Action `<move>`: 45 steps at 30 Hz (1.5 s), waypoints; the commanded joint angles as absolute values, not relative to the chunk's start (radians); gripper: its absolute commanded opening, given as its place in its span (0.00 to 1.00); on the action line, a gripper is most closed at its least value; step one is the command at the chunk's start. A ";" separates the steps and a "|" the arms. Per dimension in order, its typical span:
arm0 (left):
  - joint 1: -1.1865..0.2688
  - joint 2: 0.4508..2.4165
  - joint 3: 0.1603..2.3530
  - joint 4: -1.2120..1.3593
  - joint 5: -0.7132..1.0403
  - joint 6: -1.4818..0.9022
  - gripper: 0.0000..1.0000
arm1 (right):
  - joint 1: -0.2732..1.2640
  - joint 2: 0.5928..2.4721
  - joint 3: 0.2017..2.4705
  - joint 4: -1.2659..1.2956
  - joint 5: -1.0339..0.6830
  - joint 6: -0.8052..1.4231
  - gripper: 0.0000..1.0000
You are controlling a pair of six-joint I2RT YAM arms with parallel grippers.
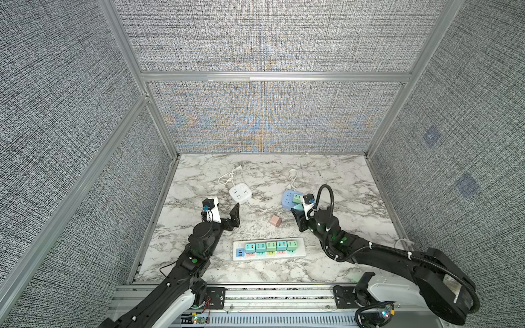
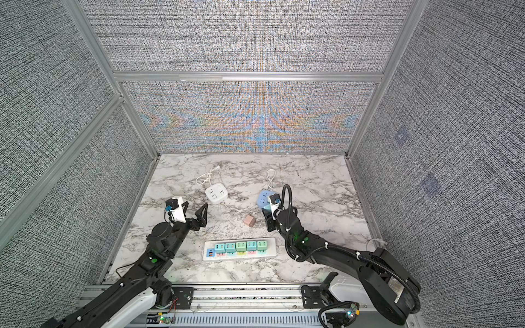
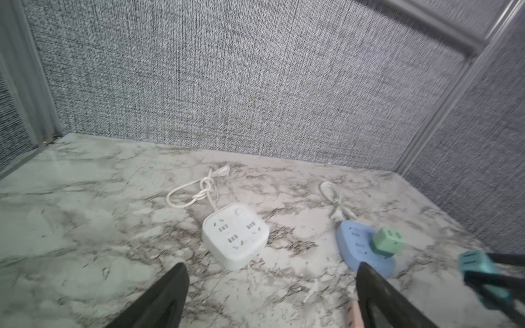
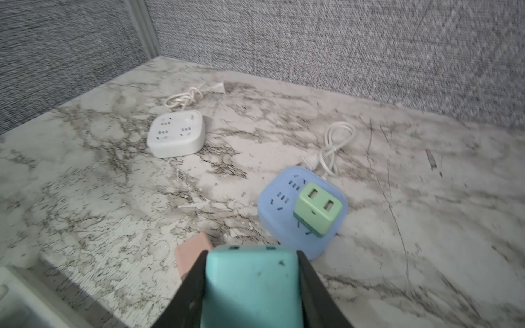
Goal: Insert the plug
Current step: 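Carry the teal charger toward the left gripper while the left gripper reaches over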
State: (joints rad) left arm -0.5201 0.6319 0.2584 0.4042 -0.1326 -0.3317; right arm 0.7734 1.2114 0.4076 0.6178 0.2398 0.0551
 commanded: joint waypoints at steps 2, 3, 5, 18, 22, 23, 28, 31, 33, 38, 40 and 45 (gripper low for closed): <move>-0.520 0.592 0.330 0.247 0.114 -0.321 0.89 | 0.776 1.226 0.352 0.962 0.131 -0.223 0.00; -0.519 0.594 0.343 0.244 0.171 -0.282 0.87 | 0.776 1.234 0.345 1.001 0.131 -0.253 0.00; -0.520 0.619 0.377 0.236 0.241 -0.265 0.85 | 0.776 1.260 0.328 1.076 0.130 -0.318 0.00; -0.708 0.927 0.626 0.133 0.334 -0.087 0.68 | 0.776 1.268 0.194 1.210 0.067 -0.411 0.00; -0.732 1.027 0.666 0.135 0.390 -0.057 0.68 | 0.779 1.206 0.164 1.188 0.031 -0.422 0.00; -0.737 1.045 0.673 0.133 0.402 -0.055 0.67 | 0.779 1.185 0.165 1.160 0.020 -0.425 0.00; -0.761 1.125 0.715 0.133 0.468 -0.057 0.67 | 0.781 1.109 0.159 1.100 -0.051 -0.432 0.00; -0.768 1.173 0.757 0.096 0.487 -0.076 0.67 | 0.789 1.091 0.161 1.100 -0.084 -0.426 0.00; -0.774 1.193 0.769 0.086 0.497 -0.084 0.66 | 0.796 1.093 0.164 1.103 -0.085 -0.426 0.00; -0.778 1.222 0.764 0.103 0.536 -0.112 0.66 | 0.828 1.118 0.154 1.160 -0.070 -0.454 0.00; -0.781 1.237 0.772 0.098 0.544 -0.120 0.66 | 0.842 1.127 0.158 1.167 -0.057 -0.463 0.00; -0.793 1.275 0.789 0.109 0.576 -0.133 0.65 | 0.859 1.163 0.167 1.188 -0.031 -0.469 0.00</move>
State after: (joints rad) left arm -0.7898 1.2621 0.7795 0.0963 0.5388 -0.1162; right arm 0.8539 1.1484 0.1616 1.1206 -0.0540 -0.4541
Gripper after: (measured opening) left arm 0.652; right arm 0.412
